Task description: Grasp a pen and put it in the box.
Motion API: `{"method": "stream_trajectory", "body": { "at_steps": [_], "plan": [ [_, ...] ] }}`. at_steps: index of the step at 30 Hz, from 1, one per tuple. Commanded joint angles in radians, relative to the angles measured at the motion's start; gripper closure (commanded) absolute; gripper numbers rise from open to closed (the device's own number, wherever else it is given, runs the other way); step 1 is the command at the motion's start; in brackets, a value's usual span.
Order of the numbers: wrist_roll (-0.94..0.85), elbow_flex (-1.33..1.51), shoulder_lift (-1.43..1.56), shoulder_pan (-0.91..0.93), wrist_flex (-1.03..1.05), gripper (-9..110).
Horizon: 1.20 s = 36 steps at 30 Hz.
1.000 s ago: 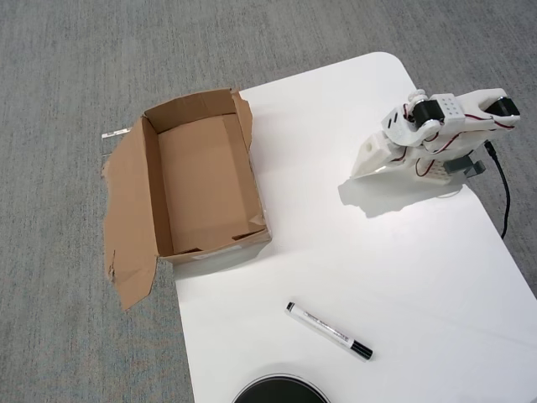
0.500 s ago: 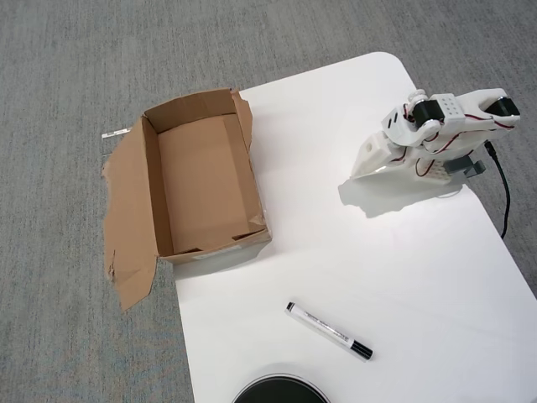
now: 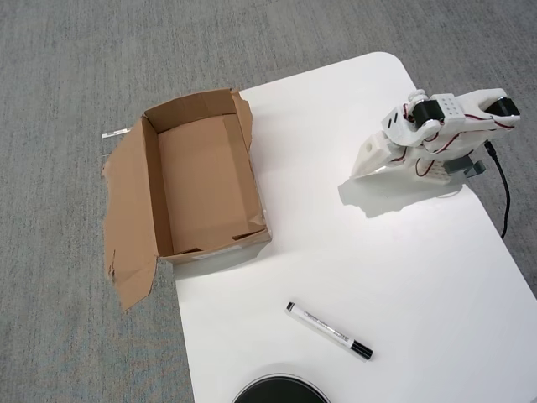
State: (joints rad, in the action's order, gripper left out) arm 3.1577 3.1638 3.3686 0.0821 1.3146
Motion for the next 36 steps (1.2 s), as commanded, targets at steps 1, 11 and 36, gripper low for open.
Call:
{"method": "stream_trajectory", "body": {
  "at_steps": [1, 11, 36],
  "plan": [
    [0.001, 0.025, 0.054, 0.004, 0.020, 101],
    [0.001, 0.025, 0.052, -0.004, 0.020, 101],
    [-0.001, 0.008, 0.057, -0.007, 0.002, 101]
  ]
}}
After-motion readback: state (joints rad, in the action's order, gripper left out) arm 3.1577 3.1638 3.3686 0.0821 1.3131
